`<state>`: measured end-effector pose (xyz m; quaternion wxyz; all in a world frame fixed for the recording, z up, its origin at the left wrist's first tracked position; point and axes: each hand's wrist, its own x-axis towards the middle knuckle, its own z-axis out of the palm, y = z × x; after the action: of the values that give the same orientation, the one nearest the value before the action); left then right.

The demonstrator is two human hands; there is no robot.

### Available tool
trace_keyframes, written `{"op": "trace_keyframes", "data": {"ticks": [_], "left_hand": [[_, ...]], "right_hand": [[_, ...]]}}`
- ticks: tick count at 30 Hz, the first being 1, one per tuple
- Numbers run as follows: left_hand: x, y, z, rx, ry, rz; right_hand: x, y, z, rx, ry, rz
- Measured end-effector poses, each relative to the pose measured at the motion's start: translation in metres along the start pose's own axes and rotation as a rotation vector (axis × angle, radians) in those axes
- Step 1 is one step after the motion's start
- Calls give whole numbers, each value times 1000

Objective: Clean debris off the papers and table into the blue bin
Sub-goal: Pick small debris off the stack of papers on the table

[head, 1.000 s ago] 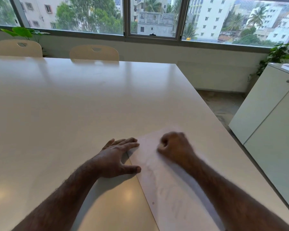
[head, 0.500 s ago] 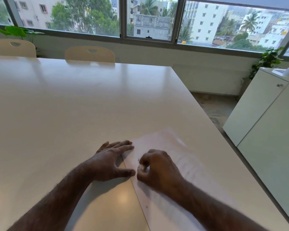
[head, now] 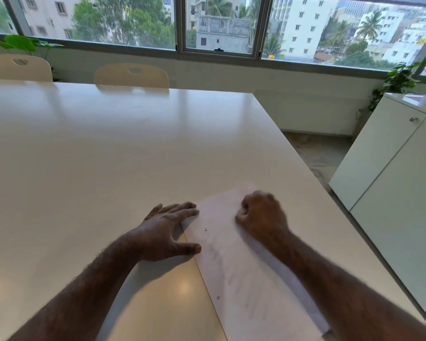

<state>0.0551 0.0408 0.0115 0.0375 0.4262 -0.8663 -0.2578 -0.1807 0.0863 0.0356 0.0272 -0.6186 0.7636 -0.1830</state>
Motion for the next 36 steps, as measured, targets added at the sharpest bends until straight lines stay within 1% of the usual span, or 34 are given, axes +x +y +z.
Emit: {"op": "trace_keyframes", "data": {"ticks": [2,3,4,5,7,9,10,13,17,24,27,30,36], "left_hand": [[1,-3,1,6,11,5],[2,-3,0,5,14,4],[3,-2,-1,3,10,0],[3,-1,-2,1,4,-3],[1,0,-1,-3,-1,-3],[0,0,0,1,4,4],[1,-1,0,5,8,5],[2,-2,0,1,15,1],[0,-2,1,-2,16,0],[3,-1,0,8,8,-5],[3,0,1,12,18,-10],[2,0,2,7,28,-15],[2,1,3,3,40,-22]], "right_hand": [[-30,-31,10,125,-160,-206],[-34,-33,11,171,-214,-234],[-27,-28,8,200,-188,-193],[-11,-15,7,192,-125,-106],[14,10,-3,88,-29,63],[22,24,-9,53,13,127],[23,23,-11,102,10,130],[14,12,-13,253,-41,88],[-5,1,2,301,-123,9],[-3,0,-3,420,-94,36],[-7,-3,-2,361,-86,-14],[-11,-2,-2,272,-90,-108],[-21,-3,-5,242,-108,-194]]}}
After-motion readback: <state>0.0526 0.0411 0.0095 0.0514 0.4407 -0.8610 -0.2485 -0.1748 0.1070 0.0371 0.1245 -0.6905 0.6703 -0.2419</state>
